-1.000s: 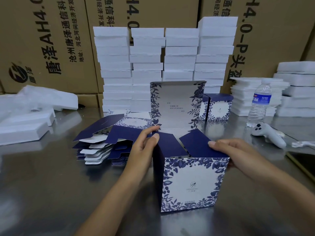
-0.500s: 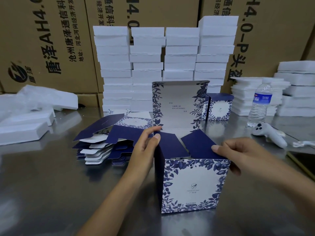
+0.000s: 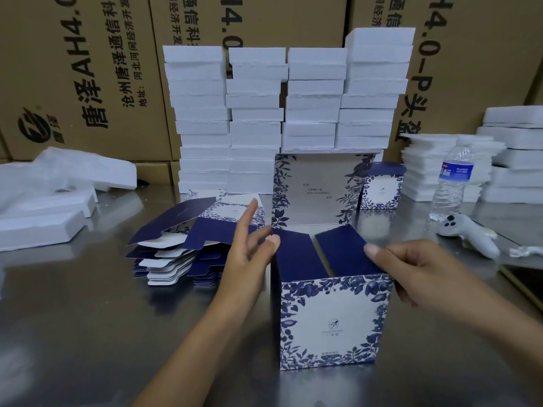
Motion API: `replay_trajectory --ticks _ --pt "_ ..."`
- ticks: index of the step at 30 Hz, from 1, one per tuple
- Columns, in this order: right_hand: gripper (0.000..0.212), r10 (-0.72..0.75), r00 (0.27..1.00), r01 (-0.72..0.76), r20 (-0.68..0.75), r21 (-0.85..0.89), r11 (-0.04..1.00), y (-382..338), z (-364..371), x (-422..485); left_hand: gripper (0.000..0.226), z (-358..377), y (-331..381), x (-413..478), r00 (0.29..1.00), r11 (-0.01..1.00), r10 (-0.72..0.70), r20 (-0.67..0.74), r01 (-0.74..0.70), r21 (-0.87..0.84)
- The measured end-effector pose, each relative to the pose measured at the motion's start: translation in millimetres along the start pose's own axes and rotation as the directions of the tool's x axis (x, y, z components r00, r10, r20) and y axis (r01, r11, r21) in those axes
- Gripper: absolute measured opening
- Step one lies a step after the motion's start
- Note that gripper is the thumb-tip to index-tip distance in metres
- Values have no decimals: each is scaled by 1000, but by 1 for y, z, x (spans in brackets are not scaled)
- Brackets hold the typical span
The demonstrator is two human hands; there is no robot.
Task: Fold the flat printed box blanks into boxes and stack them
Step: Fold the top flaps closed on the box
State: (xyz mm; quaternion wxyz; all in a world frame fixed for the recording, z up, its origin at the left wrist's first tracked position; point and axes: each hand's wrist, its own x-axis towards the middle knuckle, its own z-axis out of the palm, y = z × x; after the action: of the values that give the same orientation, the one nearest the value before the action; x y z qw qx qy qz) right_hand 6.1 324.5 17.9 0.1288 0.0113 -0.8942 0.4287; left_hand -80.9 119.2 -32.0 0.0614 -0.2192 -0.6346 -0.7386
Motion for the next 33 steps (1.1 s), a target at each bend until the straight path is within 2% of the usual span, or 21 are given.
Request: replay_trajectory --ticks 3,5,7,9,11,13,16,20,23,28,30,33 --pt "45 74 965 7 -253 306 952 1 1 14 37 3 1 0 999 1000 -8 41 8 -8" --pt "30 194 923 -16 -332 472 881 0 1 31 29 4 2 -1 998 999 8 55 -6 -38" --pt "23 260 935 -70 -243 590 804 -3 2 49 22 4 2 -2 999 999 23 49 -21 -42" --pt "26 228 967 -109 -110 633 766 -5 4 62 19 2 -1 -1 999 999 21 44 -20 -31" --pt "28 168 986 -146 23 612 777 -9 6 71 18 -1 -3 0 999 999 35 41 -34 -15" --pt "27 168 981 -195 100 573 796 -12 9 73 18 -3 -4 0 998 998 58 40 -58 5" --pt "22 225 973 -226 56 455 861 -17 12 71 28 -1 -2 1 997 997 79 27 -80 23" --pt "10 177 983 -156 -48 294 943 -20 17 77 41 2 -1 1 990 988 142 14 -143 66" --pt "15 189 982 -185 -6 177 967 -22 22 79 41 4 1 3 989 986 149 -18 -148 80" --pt "16 214 976 -216 35 159 963 -22 22 77 16 9 11 13 996 992 68 -59 -61 109" --pt "17 206 978 -208 28 149 967 -24 22 76 11 14 19 22 999 996 -42 -21 43 79" --pt "19 208 978 -209 27 160 965 -24 22 76 8 20 32 39 963 943 -259 77 235 236"
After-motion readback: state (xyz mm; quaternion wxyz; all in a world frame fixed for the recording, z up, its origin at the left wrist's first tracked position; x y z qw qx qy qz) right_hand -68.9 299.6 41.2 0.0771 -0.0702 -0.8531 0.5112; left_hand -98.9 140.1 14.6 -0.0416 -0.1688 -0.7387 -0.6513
